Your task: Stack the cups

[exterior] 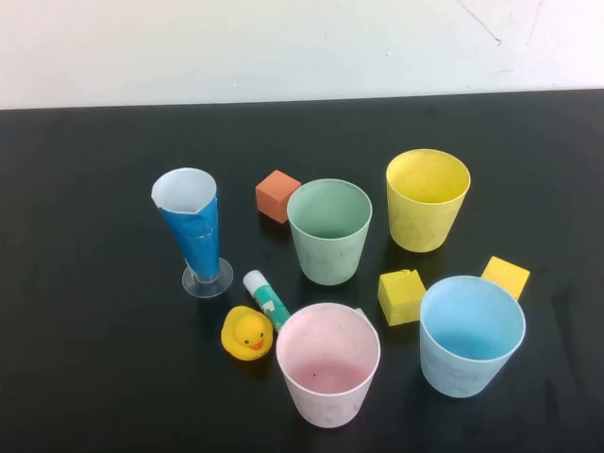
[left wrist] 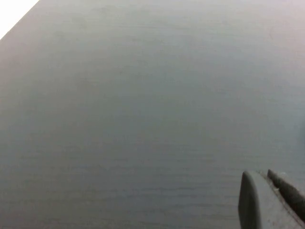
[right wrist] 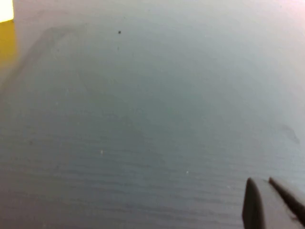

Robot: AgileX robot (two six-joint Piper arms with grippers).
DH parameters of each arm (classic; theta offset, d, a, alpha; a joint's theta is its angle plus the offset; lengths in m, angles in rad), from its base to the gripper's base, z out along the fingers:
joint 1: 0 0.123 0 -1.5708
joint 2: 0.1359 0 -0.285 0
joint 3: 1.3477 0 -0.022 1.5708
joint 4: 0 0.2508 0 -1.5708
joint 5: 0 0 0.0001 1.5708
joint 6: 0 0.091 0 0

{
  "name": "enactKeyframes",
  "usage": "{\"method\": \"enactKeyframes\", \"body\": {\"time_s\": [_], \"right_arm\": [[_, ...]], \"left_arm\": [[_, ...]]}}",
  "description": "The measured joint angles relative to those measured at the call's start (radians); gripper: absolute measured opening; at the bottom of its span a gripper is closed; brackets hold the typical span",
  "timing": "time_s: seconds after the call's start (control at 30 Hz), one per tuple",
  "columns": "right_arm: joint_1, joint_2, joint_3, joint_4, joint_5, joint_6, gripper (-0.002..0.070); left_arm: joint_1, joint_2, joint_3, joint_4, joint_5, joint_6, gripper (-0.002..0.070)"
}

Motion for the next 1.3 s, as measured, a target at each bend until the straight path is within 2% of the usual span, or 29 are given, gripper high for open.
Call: {"method": "enactKeyframes", "body": {"time_s": [0.9,1.03,1.2,1.3], "right_arm": [[0.000,0.000,0.000,0.000,0.000,0.000,-0.0003],[0.000,0.000,0.000,0.006,0.000,0.000,-0.0003],[0.000,0.000,0.000,0.140,-0.004,0.000,-0.0003],[0.000,0.000,0.000,0.330,-0.004,0.002,-0.0003]], "left_arm": [[0.000,0.000,0.000,0.000,0.000,0.000,-0.0002],[0.000,0.000,0.000,0.067,0.000,0.009,-0.0002],[0.000,0.000,0.004,0.096,-0.055,0.008,-0.0002],[0.000,0.000,0.005,0.019,-0.171,-0.012,-0.0002]]}}
